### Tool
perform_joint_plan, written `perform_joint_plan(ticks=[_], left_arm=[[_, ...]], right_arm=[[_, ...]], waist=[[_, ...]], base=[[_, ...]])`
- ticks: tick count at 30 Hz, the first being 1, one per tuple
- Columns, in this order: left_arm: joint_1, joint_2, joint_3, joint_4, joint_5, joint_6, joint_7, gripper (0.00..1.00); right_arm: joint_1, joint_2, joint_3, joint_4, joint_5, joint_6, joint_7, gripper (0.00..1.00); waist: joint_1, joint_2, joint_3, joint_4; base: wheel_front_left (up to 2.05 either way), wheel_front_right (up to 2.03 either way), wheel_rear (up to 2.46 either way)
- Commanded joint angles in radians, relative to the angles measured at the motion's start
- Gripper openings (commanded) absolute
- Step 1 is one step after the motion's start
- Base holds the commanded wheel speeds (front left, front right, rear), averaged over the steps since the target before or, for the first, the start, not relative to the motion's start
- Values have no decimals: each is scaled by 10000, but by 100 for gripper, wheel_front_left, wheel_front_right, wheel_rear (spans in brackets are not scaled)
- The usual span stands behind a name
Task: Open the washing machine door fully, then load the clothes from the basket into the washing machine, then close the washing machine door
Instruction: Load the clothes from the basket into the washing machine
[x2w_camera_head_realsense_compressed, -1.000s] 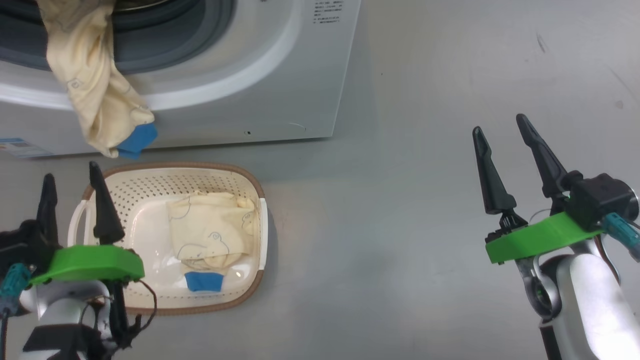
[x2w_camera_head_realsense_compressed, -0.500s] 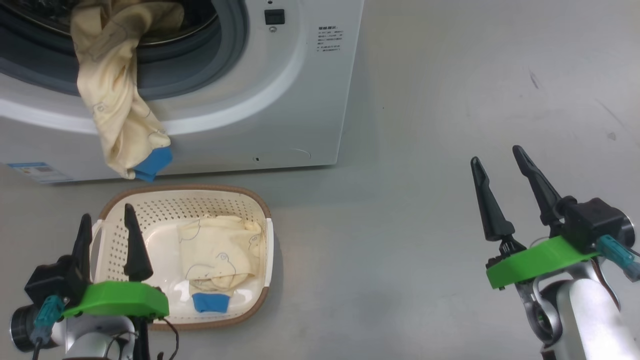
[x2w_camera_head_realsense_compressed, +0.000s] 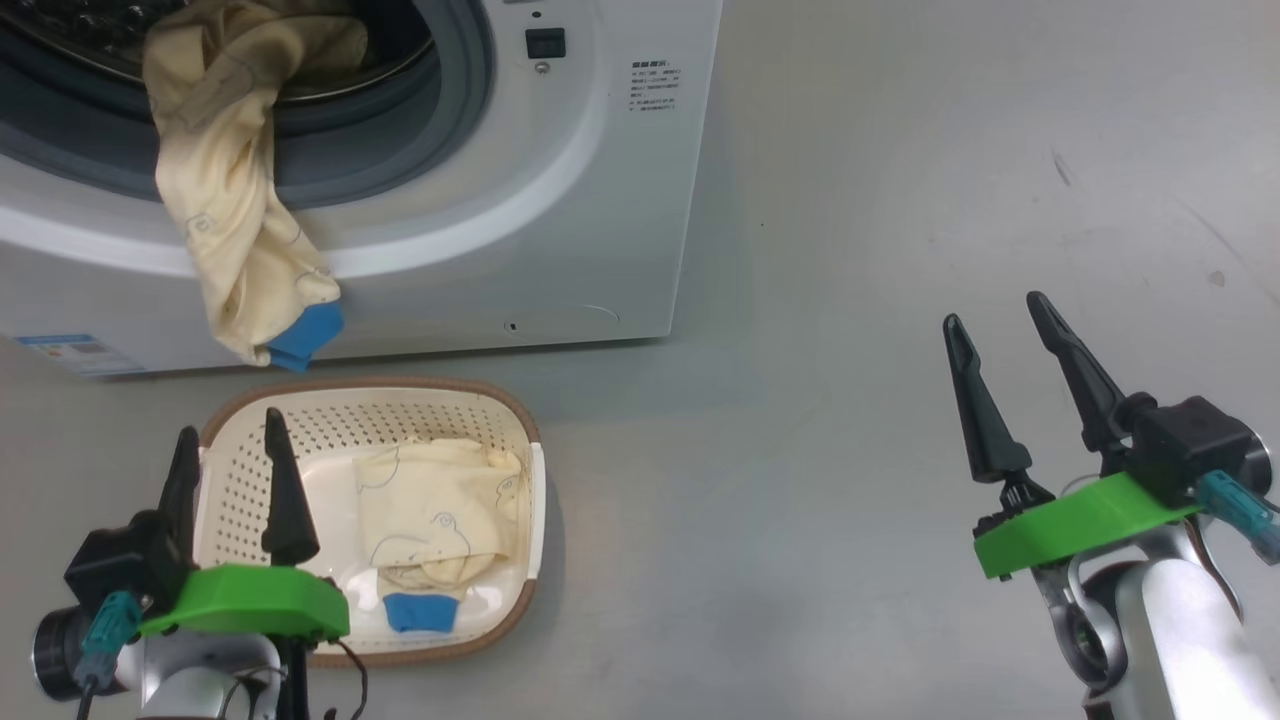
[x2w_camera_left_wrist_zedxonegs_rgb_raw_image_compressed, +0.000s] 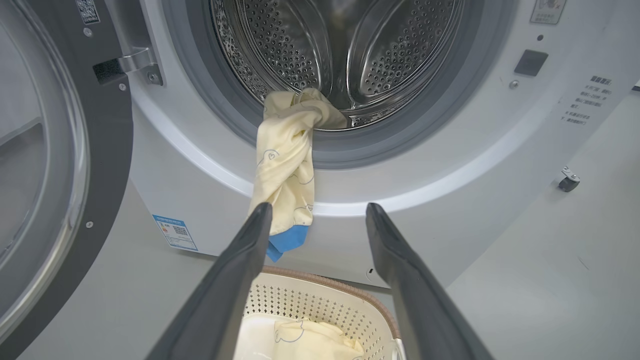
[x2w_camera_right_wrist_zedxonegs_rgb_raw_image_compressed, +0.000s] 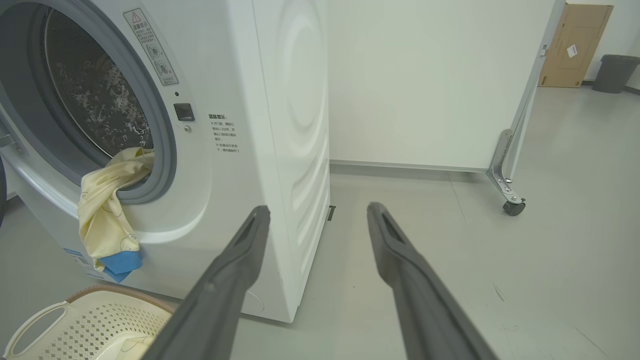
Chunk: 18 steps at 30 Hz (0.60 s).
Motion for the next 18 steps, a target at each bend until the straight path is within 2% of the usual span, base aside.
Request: perform_joint_plan(ticks=[1,18], left_arm=[[-81,229,368,-356,104,454,17,100],[-1116,459,367,69,61,447,504,100]], right_arm=[[-18,-70,185,-385,59,-29,16,100],[-302,-70,363,-623,245,-29,-52,100]], waist=[[1,-1,19,3],[1,-1,888,-155]], base=[[0,0,0],[0,0,0]])
